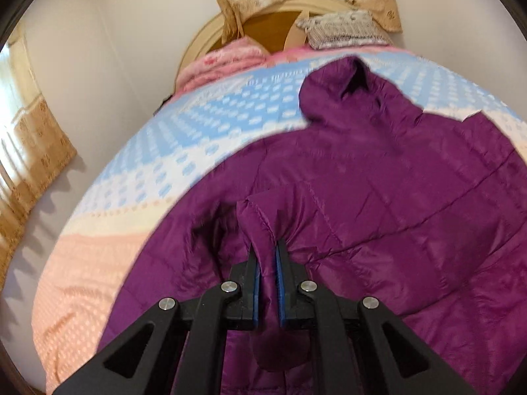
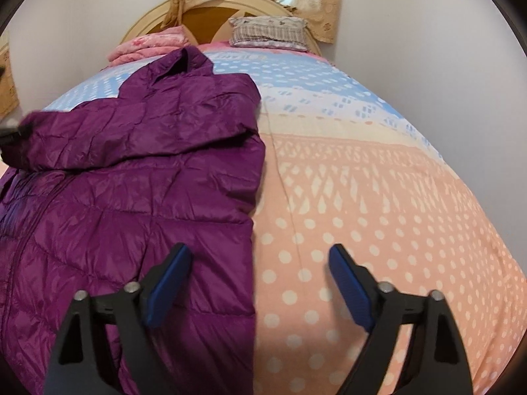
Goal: Fold large clothes
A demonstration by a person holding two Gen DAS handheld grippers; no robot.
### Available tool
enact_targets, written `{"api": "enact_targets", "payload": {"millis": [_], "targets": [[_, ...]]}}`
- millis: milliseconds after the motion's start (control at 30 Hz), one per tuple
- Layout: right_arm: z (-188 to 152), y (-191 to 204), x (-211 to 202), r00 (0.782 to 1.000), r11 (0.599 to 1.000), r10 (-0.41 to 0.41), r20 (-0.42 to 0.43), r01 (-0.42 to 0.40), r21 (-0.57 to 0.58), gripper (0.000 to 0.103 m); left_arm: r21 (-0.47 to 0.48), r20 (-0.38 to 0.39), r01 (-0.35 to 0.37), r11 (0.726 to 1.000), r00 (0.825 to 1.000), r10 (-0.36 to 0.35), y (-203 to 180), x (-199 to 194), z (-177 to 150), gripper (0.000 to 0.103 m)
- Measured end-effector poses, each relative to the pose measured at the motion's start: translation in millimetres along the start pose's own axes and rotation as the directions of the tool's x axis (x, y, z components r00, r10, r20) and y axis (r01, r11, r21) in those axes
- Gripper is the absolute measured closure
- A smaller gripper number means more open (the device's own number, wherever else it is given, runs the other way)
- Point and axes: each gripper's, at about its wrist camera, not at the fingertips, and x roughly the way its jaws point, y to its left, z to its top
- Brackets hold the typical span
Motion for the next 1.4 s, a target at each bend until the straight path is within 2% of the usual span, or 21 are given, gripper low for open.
{"api": "enact_targets", "payload": {"millis": [33,133,233,300,367,433,500,567,633,733,767,833,867,933,1400], "targets": [[4,-1,-1,1.0,1.0,0.008,-0.005,-0.008,-0.008,0.025,-0.011,-0.007,0.001,1.0,1.0,-0.001,-2,6,-1,0.093],[23,-10,-3,0.999,0.999,0.04,-0.019,-0.04,-0.003,0.057,-0.01,0.037,-0.035,0.999,0.999,0.035,-1,6,-2,0.094],[43,-17,-5,0.999,0.999,0.036,-0.003,-0.036,-0.001,0.059,0.038,0.036,-0.053,0.998,0.998,0.052,-4,8,3,0.092],[59,-20,-3,1.0,1.0,0.027,0.015,-0.027,-0.004,0.06,0.004,0.038,-0.061,0.998,0.997,0.061,4,3,8,0.077],[75,-20,2,0.999,1.0,0.01,0.035,-0.01,-0.004,0.061,-0.072,0.071,-0.136,0.988,0.987,0.141,19,-9,16,0.026],[94,-16,12,0.998,1.0,-0.013,0.064,0.013,0.002,0.061,-0.162,0.121,-0.183,0.97,0.971,0.204,30,-19,25,0.011],[110,-9,26,0.996,1.0,-0.01,0.086,0.009,0.014,0.061,-0.192,0.144,-0.159,0.968,0.972,0.188,30,-21,33,0.011],[124,0,46,0.994,0.999,-0.041,0.1,0.039,0.023,0.061,-0.183,0.096,-0.192,0.964,0.973,0.212,17,-9,43,0.01],[134,8,70,0.997,0.999,-0.02,0.08,0.016,0.041,0.061,-0.153,0.086,-0.19,0.97,0.975,0.205,1,2,46,0.01],[137,22,103,0.999,0.999,-0.005,0.032,0.003,0.038,0.061,-0.064,0.068,-0.271,0.96,0.959,0.276,-24,33,42,0.01],[135,27,111,1.0,1.0,0.0,0.021,0.0,0.027,0.061,-0.037,0.037,-0.303,0.952,0.952,0.305,-28,50,37,0.01],[128,35,122,1.0,1.0,-0.005,0.003,0.005,0.003,0.06,-0.019,-0.017,-0.312,0.95,0.95,0.312,-30,73,27,0.01],[123,38,126,1.0,1.0,-0.006,-0.006,0.006,-0.007,0.06,-0.026,-0.048,-0.297,0.955,0.954,0.295,-28,81,24,0.01],[118,40,130,1.0,1.0,-0.002,-0.009,0.002,-0.021,0.06,-0.044,-0.059,-0.276,0.96,0.96,0.273,-24,83,23,0.01],[115,45,137,0.999,0.998,-0.02,-0.027,0.019,-0.052,0.058,-0.02,-0.059,-0.305,0.952,0.951,0.304,-31,87,21,0.007]]}}
